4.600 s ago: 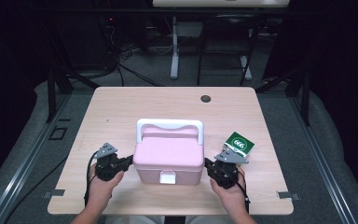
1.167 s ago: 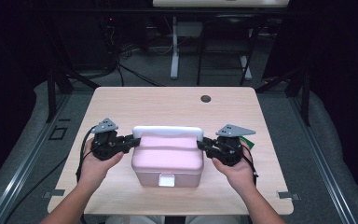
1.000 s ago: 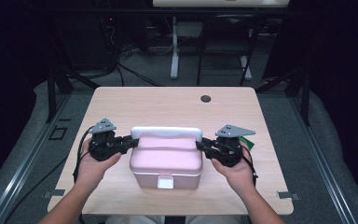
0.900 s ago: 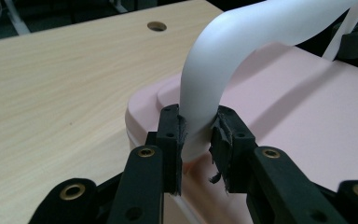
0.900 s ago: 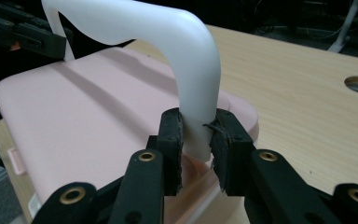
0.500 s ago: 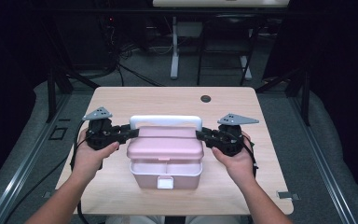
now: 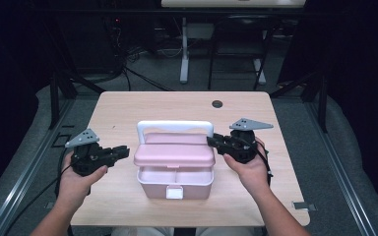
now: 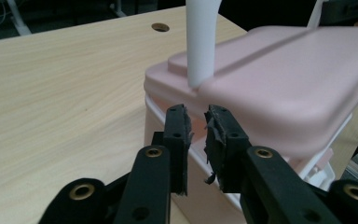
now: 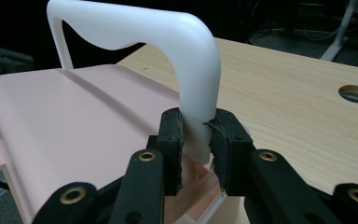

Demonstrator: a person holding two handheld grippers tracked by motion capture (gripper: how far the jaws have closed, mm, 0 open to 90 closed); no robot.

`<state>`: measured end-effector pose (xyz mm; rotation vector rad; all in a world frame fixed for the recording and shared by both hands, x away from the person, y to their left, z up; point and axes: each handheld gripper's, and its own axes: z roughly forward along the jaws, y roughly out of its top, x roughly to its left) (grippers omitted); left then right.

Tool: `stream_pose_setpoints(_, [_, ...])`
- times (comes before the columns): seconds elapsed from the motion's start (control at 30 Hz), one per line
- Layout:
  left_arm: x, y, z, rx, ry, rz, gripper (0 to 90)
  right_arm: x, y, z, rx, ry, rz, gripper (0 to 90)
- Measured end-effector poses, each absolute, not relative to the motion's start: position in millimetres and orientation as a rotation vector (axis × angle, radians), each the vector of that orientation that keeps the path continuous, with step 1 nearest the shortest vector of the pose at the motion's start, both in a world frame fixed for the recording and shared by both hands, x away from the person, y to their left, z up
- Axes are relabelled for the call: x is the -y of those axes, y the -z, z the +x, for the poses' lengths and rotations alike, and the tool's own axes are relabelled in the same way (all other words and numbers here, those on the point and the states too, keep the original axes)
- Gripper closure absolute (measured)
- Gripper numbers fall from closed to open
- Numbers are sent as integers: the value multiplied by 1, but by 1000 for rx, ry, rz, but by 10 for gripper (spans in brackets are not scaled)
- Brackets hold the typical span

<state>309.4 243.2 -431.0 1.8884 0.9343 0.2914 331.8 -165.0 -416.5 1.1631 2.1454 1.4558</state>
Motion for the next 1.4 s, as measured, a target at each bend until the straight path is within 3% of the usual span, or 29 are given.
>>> stream_pose_setpoints(0.17, [-240,442,306,-926,-254,1895,880,165,416,332,-2147,-1454,1165,735])
stream_pose_setpoints(0.3, [-232,450,307,-913,-227,1919,897,165,416,332,-2146,-1454,1166,735])
stream_pose_setpoints(0.73, [-201,454,304,-831,-176,1986,898,165,416,333,-2144,-1450,1166,734])
stream_pose_setpoints(1.4, [-197,445,303,-814,-188,1987,898,172,417,331,-2120,-1461,1184,703])
